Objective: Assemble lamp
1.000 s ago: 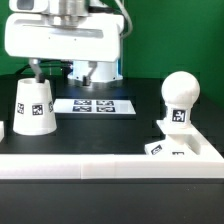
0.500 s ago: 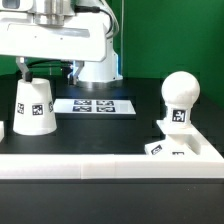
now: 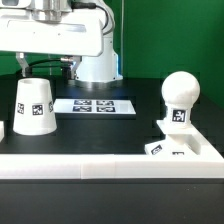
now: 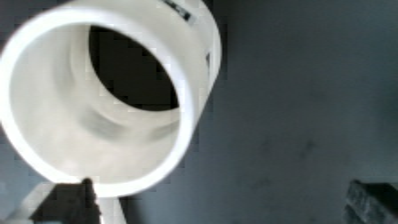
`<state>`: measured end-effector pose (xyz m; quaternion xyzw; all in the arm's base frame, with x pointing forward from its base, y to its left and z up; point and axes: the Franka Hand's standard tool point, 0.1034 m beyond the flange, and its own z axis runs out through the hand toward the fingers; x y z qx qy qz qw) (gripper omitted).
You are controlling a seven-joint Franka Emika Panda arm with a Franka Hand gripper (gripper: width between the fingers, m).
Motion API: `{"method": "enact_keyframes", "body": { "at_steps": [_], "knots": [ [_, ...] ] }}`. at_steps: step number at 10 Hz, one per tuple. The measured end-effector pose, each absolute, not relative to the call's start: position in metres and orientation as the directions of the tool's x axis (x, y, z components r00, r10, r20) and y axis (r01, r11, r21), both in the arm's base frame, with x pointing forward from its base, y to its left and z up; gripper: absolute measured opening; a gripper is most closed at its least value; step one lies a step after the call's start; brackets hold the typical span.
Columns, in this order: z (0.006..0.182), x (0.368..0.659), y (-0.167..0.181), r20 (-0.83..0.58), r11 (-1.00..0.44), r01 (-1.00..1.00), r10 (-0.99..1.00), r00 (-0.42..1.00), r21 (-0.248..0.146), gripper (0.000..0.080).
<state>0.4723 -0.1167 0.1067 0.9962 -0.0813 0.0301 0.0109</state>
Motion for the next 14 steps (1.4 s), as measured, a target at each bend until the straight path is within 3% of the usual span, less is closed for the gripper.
{"method": "enact_keyframes", "body": {
  "at_steps": [5,8,11,12,13,14],
  "knots": [
    [0.081,0.461,-0.119,0.069,-0.987,-0.149,-0.145,0.987,0.052,0.0698],
    [0.076,0.459,-0.119,0.059,-0.988,-0.146,-0.143,0.988,0.055,0.0698],
    [0.077,0.461,-0.116,0.061,-0.989,-0.140,-0.137,0.989,0.053,0.0300],
    [0.076,0.462,-0.115,0.060,-0.989,-0.139,-0.135,0.989,0.053,0.0300],
    [0.076,0.462,-0.114,0.060,-0.989,-0.137,-0.134,0.989,0.053,0.0101],
    [0.077,0.464,-0.114,0.063,-0.989,-0.135,-0.132,0.989,0.053,0.0044]
  ]
}}
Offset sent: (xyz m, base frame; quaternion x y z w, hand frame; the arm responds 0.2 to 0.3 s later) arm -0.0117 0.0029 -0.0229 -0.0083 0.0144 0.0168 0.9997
